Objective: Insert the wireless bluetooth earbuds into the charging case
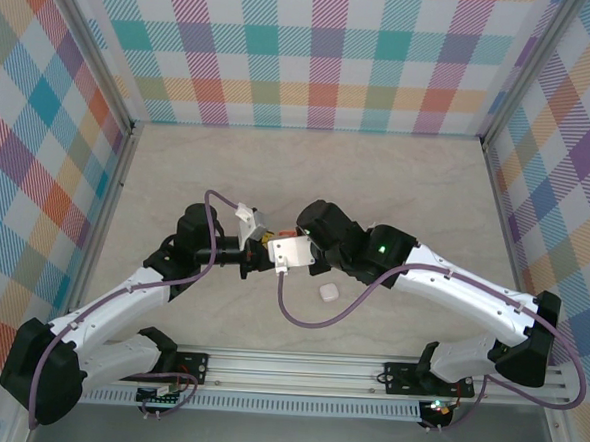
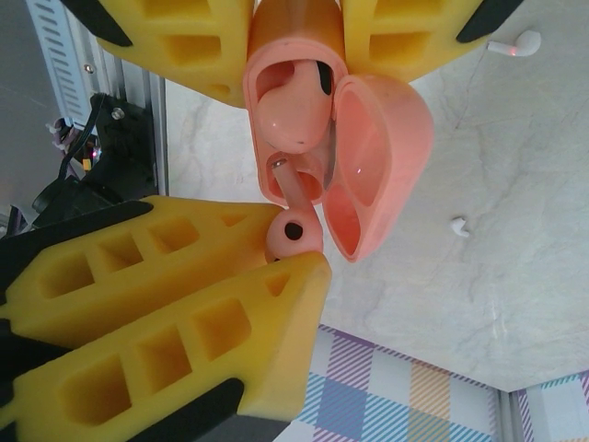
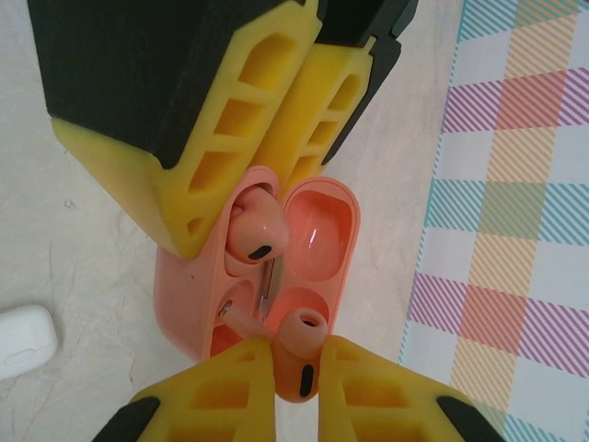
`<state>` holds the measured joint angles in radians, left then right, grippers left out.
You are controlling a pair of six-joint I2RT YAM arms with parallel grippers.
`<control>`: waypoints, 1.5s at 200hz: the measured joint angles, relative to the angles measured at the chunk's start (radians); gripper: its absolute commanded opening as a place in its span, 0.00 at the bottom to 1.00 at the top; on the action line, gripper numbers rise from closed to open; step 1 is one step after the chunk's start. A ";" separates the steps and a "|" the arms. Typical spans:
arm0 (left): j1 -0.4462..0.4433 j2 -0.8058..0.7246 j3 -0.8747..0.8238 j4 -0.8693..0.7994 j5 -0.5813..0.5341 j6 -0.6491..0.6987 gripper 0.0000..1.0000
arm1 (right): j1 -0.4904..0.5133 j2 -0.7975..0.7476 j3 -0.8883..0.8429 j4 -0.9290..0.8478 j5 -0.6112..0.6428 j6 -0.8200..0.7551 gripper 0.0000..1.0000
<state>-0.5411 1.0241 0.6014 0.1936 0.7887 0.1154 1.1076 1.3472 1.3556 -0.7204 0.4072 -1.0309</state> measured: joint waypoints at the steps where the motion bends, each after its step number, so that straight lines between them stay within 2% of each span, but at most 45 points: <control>1: 0.000 0.000 0.000 0.000 0.000 0.000 0.02 | 0.000 0.000 0.000 0.000 0.001 0.000 0.14; 146: 0.000 0.000 0.000 -0.006 -0.001 -0.014 0.02 | 0.007 -0.003 -0.032 0.004 0.049 -0.059 0.13; 228: 0.000 0.000 0.000 -0.009 0.008 -0.018 0.02 | 0.020 -0.002 -0.032 -0.004 0.023 -0.017 0.19; 300: -0.001 0.000 0.000 -0.010 0.011 -0.018 0.02 | 0.025 0.006 -0.020 -0.010 -0.008 0.056 0.31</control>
<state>-0.5419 1.0241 0.6014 0.1833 0.8001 0.0978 1.1328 1.3537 1.3357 -0.7303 0.3996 -0.9752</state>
